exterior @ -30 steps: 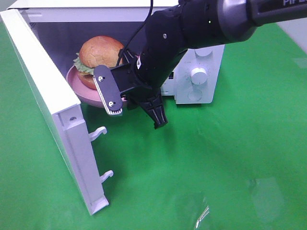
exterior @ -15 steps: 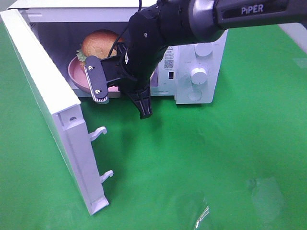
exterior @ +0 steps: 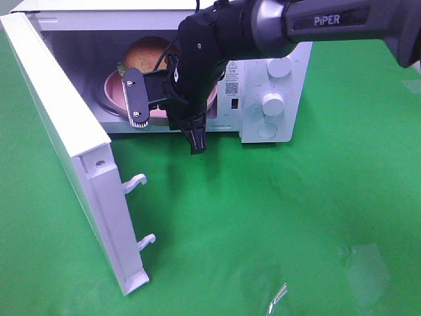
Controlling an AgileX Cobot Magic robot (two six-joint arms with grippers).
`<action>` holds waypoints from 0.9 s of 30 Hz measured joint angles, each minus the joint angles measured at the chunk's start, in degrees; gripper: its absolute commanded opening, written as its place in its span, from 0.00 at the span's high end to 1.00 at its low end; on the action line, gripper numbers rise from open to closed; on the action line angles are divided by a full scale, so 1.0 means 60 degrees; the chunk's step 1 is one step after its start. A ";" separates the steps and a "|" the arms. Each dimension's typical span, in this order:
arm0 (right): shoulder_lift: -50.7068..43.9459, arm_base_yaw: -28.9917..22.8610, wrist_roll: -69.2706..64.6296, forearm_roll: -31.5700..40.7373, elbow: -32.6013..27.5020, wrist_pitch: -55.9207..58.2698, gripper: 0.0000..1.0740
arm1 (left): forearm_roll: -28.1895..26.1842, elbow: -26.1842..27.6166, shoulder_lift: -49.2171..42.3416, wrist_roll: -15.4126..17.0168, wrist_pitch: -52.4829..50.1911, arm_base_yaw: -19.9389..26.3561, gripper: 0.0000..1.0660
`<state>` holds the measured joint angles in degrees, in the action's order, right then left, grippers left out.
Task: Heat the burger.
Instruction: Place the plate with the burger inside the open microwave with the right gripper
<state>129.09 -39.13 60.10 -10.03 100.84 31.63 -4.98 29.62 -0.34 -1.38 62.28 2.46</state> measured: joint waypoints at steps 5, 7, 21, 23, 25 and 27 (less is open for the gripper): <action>0.0306 0.0048 -0.0134 -0.0086 0.0430 0.0000 0.98 | 0.0000 0.0000 0.0000 0.0000 0.0000 0.0000 0.08; 0.0449 0.0067 -0.0143 -0.0105 0.0640 0.0105 0.98 | 0.0000 0.0000 0.0000 0.0000 0.0000 0.0000 0.08; 0.0850 0.0134 -0.0879 -0.0286 0.1528 -0.0029 0.73 | 0.0000 0.0000 0.0000 0.0000 0.0000 0.0000 0.08; 0.0850 0.0143 -0.0907 -0.0315 0.1537 -0.0057 0.67 | 0.0000 0.0000 0.0000 0.0000 0.0000 0.0000 0.08; 0.0850 0.0153 -0.0917 -0.0325 0.1537 -0.0057 0.62 | 0.0000 0.0000 0.0000 0.0000 0.0000 0.0000 0.08; 0.0850 0.0153 -0.0917 -0.0315 0.1537 -0.0057 0.60 | 0.0000 0.0000 0.0000 0.0000 0.0000 0.0000 0.08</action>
<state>134.19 -38.22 54.60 -11.92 110.07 31.28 -4.98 29.62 -0.34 -1.38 62.28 2.46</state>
